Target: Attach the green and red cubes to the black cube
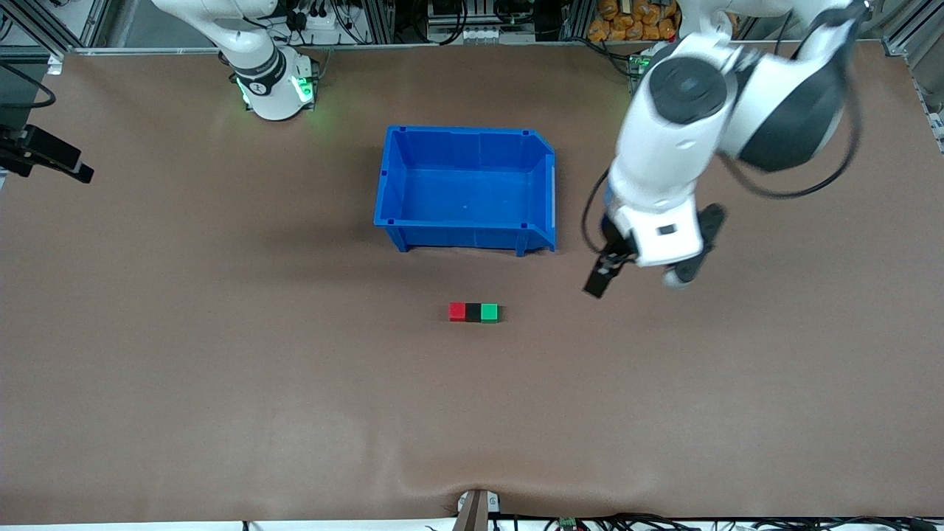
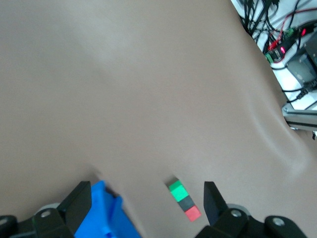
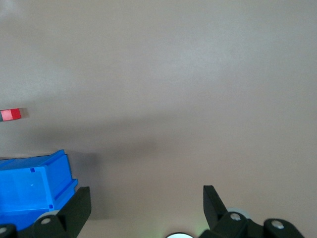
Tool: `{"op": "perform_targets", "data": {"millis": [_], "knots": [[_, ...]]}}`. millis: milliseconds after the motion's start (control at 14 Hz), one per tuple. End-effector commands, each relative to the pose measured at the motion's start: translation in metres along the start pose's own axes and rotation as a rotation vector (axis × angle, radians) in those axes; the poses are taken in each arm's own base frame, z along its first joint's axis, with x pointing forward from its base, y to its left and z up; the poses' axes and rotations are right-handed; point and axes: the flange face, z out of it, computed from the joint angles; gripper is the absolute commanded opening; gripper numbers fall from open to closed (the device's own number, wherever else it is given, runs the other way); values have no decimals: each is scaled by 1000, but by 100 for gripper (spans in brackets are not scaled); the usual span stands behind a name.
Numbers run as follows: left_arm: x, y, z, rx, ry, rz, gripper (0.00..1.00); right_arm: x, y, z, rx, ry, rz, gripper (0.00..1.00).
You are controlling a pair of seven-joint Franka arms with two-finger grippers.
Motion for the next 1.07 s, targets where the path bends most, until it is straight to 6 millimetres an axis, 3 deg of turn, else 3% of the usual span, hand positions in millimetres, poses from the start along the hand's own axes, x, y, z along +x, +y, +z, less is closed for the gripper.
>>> {"op": "perform_targets", "data": {"millis": [0, 357, 571, 786, 1000], "knots": [[20, -32, -25, 48, -41, 87, 100, 0, -5, 1, 0, -7, 1, 100], [83, -94, -75, 68, -177, 244, 100, -2, -12, 1, -59, -6, -26, 100], [115, -130, -90, 63, -167, 405, 100, -4, -13, 0, -63, -14, -21, 100], [137, -178, -98, 55, -160, 568, 100, -5, -10, 0, -62, -22, -10, 100], [161, -204, -107, 49, -162, 700, 100, -5, -11, 0, -61, -22, -12, 100]]}}
